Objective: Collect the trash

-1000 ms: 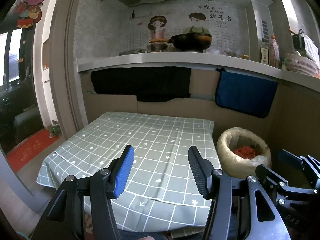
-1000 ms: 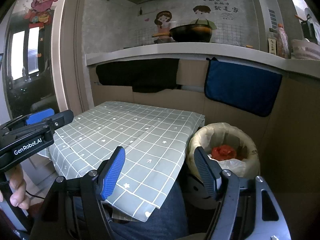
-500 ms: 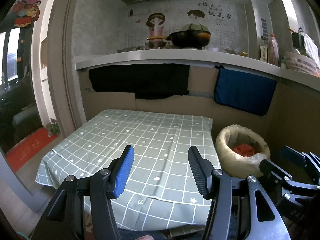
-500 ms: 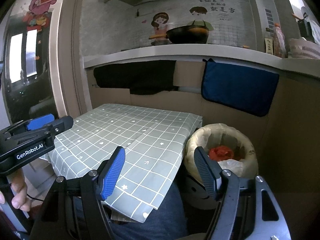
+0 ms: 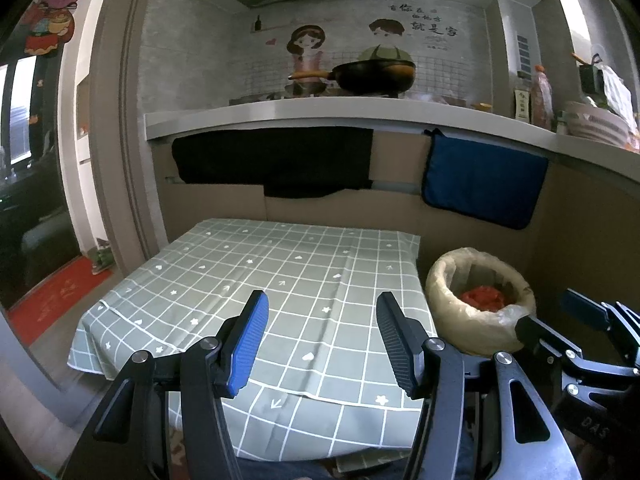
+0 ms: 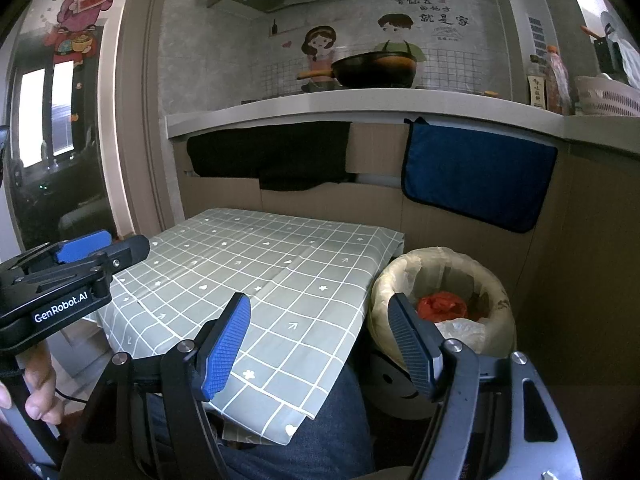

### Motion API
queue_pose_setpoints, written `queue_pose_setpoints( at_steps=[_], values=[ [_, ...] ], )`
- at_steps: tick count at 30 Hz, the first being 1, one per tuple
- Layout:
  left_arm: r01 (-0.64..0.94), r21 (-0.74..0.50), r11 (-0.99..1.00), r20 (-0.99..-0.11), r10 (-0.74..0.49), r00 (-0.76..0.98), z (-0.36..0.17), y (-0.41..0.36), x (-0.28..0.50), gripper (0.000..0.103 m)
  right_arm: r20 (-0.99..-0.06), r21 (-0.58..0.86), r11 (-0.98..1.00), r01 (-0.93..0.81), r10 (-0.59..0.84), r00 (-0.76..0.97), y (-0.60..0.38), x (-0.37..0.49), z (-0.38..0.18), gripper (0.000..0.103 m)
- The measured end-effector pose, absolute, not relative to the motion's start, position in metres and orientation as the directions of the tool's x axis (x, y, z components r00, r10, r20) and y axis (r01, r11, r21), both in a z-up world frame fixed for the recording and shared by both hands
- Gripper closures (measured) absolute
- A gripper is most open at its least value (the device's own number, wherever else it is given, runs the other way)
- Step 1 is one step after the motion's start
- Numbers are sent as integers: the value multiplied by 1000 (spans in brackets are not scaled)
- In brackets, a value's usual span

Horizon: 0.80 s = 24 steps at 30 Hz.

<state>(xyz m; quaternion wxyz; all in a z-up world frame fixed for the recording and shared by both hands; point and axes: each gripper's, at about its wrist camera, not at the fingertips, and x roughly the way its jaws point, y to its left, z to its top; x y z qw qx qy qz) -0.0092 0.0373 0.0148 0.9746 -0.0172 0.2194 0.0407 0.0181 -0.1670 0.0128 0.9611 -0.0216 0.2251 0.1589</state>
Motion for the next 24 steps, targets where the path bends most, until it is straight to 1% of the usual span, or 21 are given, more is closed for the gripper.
queue_pose_setpoints(
  at_steps=[18, 24],
  values=[
    [-78, -17, 997, -438, 63, 897, 13, 37, -8, 46, -439, 30, 948, -316, 296, 848, -168, 19, 13, 34],
    [-47, -44, 998, -454, 22, 891, 10, 46, 1, 46, -445, 44, 948, -316, 302, 843, -169, 20, 13, 34]
  ],
)
